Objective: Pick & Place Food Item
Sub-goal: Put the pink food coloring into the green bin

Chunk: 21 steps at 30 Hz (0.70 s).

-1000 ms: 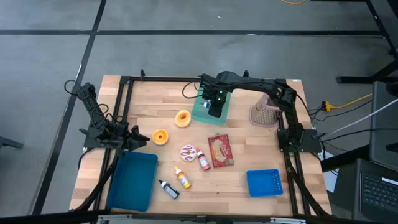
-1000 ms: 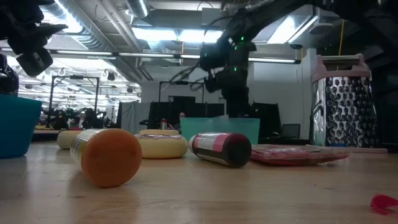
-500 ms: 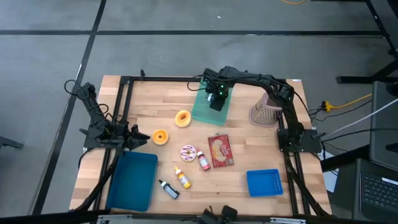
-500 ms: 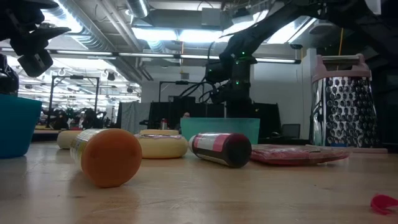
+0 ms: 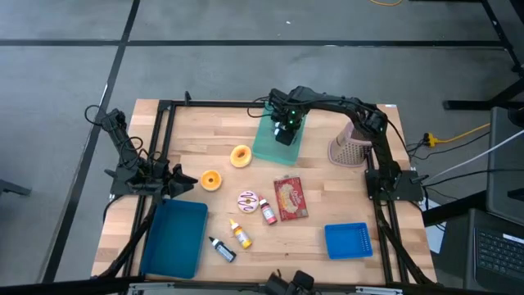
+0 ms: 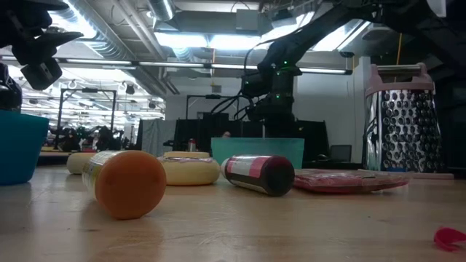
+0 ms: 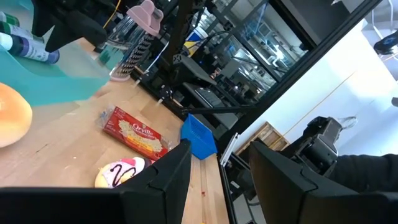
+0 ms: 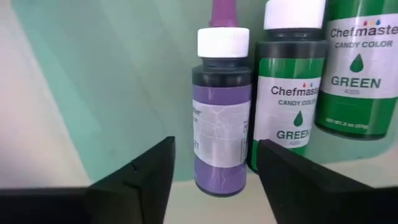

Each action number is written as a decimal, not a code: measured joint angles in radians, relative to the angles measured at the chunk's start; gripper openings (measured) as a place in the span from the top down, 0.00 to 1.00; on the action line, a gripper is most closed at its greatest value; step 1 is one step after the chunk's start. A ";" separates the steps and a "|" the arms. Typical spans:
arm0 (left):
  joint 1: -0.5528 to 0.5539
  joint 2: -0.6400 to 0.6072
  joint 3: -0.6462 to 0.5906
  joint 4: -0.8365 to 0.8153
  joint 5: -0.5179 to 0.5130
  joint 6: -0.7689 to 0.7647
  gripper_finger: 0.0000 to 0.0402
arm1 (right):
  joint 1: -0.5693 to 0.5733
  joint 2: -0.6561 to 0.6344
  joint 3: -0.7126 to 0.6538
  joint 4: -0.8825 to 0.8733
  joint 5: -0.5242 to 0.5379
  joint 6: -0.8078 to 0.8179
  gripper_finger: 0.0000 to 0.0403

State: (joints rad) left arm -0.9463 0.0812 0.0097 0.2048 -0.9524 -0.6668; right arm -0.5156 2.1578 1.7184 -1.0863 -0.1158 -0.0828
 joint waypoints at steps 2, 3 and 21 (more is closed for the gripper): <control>0.000 0.000 0.000 0.000 0.000 0.000 0.61 | 0.000 0.000 0.000 -0.001 0.000 0.016 0.42; 0.000 0.000 0.000 0.000 0.000 0.000 0.61 | 0.000 -0.003 0.000 -0.005 -0.001 0.022 0.41; 0.000 0.000 0.000 0.000 0.000 0.000 0.61 | 0.286 -0.329 0.001 0.026 -0.073 0.514 0.47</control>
State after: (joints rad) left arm -0.9466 0.0814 0.0101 0.2047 -0.9527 -0.6670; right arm -0.2296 1.8288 1.7191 -1.0599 -0.1890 0.4317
